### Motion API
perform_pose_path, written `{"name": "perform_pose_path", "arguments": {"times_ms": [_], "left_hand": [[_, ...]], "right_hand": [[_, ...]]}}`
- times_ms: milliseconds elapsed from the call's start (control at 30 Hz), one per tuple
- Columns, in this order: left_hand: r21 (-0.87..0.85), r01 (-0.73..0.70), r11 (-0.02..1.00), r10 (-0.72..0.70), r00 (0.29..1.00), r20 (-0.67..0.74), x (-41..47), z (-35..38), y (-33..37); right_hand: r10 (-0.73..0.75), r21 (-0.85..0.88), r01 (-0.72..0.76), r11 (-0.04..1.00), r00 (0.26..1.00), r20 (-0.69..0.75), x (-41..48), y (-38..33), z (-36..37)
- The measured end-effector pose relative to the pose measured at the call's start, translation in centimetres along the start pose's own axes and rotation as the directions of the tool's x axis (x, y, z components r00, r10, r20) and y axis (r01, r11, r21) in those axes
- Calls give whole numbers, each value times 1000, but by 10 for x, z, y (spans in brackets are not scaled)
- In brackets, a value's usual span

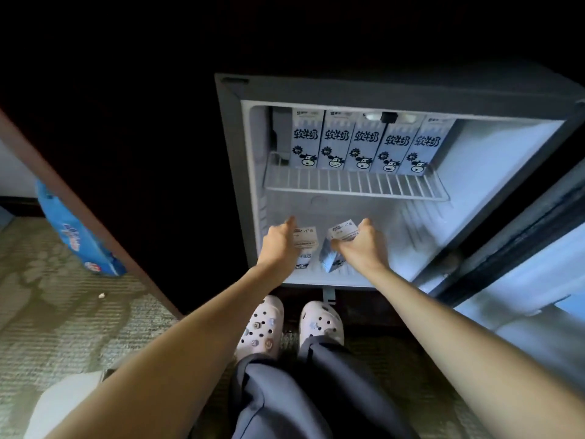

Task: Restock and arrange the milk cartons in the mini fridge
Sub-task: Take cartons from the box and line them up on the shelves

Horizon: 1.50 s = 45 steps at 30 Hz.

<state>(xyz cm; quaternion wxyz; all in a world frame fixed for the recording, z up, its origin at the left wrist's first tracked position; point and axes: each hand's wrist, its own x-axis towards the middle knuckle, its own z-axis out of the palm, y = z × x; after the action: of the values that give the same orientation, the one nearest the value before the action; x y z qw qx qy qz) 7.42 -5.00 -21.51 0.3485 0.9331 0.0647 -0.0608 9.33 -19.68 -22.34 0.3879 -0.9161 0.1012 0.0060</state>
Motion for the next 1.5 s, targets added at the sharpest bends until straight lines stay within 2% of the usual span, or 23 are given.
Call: {"name": "perform_pose_path", "arguments": {"times_ms": [367,533,633,733,800,867,1033,1233,1367,1500], "left_hand": [[-13,33,999,-32,998,60,93,67,-22],[-31,9,999,-7,998,65,107,74,-34],[-119,20,993,-12,998,68,104,78,-43],[-242,76,967,-61,996,72,103,86,-52],[-266,98,959,-80,994,78,105,92,-56],[-258,114,959,-94,992,88,108,96,-58],[-232,114,966,-96,992,87,123,103,-61],[-262,79,962,-69,996,49,152,107,-57],[-330,106,938,-107,994,14,168,110,-56],[-361,110,926,-117,993,2,183,111,-58]], "right_hand": [[62,73,-64,995,998,26,76,41,51],[0,102,3,995,1000,-28,85,58,65],[26,145,-43,989,993,117,87,67,62],[40,167,-94,982,953,299,92,77,55],[34,167,-109,980,917,397,97,83,54],[59,151,-137,979,899,434,104,89,57],[110,89,-159,983,907,407,118,98,72],[59,169,-119,978,945,321,139,87,88],[107,209,-179,961,943,315,160,82,97],[99,216,-174,961,943,318,170,79,102]]}}
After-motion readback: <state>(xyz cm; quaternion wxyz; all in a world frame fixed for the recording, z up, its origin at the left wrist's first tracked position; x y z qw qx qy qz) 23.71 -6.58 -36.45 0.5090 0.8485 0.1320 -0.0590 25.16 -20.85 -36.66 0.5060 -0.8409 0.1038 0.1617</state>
